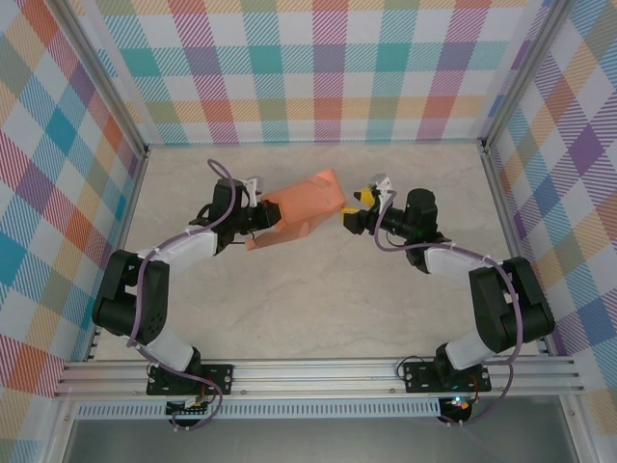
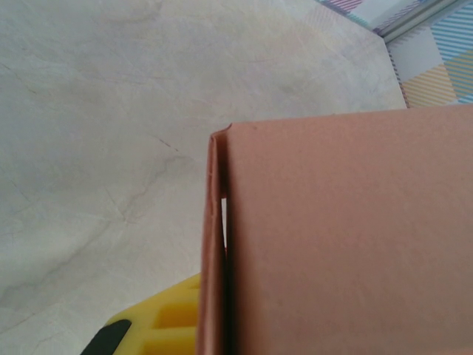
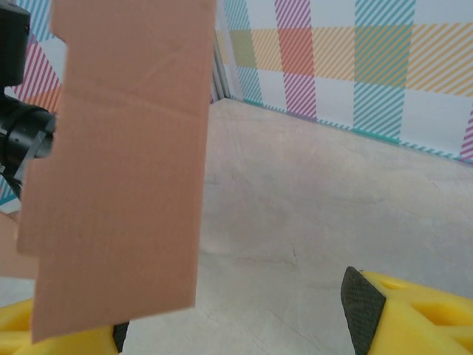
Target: Fold the paper box
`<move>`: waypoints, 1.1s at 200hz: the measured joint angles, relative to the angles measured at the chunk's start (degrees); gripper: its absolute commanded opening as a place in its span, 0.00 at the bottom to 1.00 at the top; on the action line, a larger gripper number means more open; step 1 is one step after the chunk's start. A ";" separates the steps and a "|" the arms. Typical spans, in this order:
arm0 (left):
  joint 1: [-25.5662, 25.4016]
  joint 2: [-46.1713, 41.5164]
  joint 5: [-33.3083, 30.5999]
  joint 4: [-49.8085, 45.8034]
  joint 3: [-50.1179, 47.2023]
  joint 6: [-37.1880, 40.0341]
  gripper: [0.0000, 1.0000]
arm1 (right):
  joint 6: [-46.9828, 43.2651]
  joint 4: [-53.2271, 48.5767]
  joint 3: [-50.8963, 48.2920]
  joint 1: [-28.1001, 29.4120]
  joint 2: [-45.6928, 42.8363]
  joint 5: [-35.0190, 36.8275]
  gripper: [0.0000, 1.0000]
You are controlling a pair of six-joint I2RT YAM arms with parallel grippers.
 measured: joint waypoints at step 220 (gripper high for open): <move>1.29 -2.40 -2.64 -4.63 2.21 4.50 0.00 | -8.00 -12.26 -5.73 5.03 -14.10 2.51 0.69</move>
